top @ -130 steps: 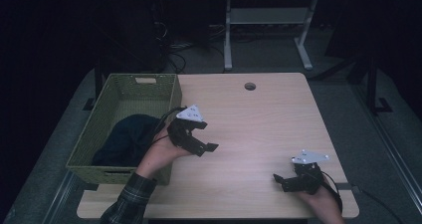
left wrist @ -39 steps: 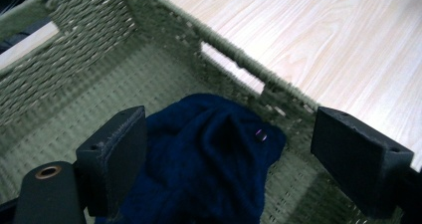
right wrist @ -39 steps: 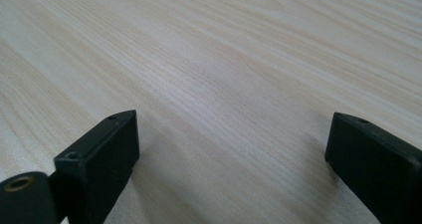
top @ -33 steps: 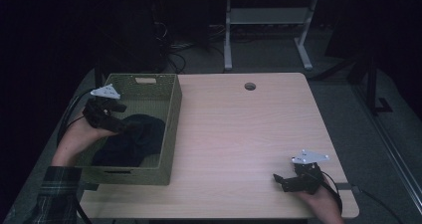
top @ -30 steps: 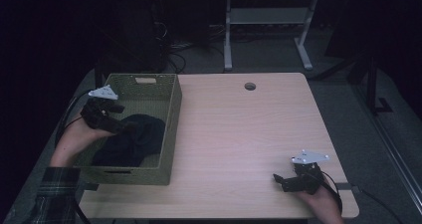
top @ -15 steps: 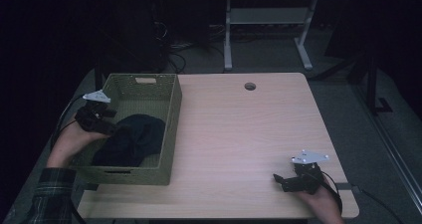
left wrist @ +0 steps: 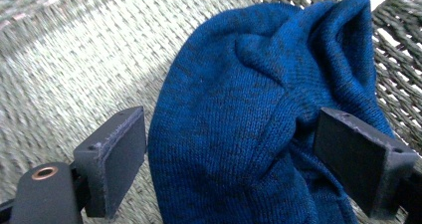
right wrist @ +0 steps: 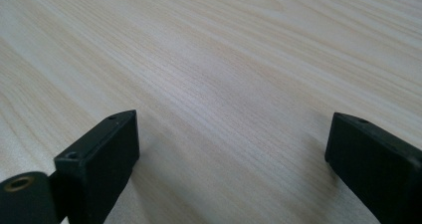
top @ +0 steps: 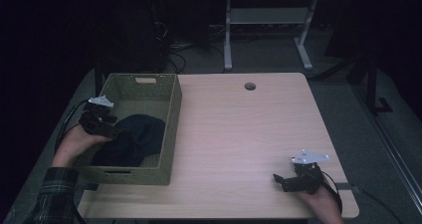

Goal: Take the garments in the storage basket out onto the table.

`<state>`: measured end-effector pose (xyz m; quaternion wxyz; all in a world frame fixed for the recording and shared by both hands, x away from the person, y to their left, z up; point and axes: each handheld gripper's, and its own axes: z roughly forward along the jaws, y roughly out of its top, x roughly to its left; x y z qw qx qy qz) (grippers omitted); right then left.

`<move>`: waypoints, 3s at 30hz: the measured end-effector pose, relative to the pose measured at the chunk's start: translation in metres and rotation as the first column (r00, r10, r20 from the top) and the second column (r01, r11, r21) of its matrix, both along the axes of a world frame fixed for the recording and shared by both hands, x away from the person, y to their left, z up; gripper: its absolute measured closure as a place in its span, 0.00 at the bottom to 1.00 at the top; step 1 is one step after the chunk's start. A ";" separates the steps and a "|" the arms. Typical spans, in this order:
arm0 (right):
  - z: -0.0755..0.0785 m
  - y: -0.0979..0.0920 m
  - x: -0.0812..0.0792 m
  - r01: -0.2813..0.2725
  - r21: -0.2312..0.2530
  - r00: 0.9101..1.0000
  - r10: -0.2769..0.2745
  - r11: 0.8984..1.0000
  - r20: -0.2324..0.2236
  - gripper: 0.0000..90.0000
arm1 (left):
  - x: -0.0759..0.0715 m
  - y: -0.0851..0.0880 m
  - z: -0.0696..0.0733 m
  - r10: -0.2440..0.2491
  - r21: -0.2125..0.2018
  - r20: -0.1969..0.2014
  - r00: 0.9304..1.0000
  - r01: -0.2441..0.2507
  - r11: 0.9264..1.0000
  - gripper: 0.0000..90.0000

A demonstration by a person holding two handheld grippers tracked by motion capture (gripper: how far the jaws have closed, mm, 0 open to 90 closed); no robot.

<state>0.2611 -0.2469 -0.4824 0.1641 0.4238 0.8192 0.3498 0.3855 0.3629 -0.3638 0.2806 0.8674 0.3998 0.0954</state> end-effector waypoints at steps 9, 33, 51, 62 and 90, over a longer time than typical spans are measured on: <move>0.000 0.000 0.000 0.000 0.000 1.000 0.000 1.000 0.000 0.07 | 0.005 -0.004 -0.010 -0.008 0.013 -0.056 0.998 0.008 1.000 0.15; 0.000 0.000 0.000 0.000 0.000 1.000 0.000 1.000 0.000 0.07 | 0.004 -0.018 -0.015 -0.106 0.021 -0.176 0.979 0.112 0.994 0.73; 0.000 0.000 0.000 -0.001 0.000 1.000 0.001 1.000 0.000 0.07 | -0.003 -0.024 0.043 -0.095 0.065 -0.102 0.990 0.102 0.993 0.78; 0.000 0.000 0.000 -0.001 -0.001 1.000 0.001 1.000 0.000 0.07 | -0.005 -0.020 0.080 -0.095 0.076 -0.081 0.992 0.101 0.992 0.78; 0.000 0.000 0.000 -0.002 -0.001 1.000 0.002 1.000 0.001 0.07 | -0.012 -0.059 0.144 -0.200 0.079 -0.042 0.979 0.203 0.976 0.78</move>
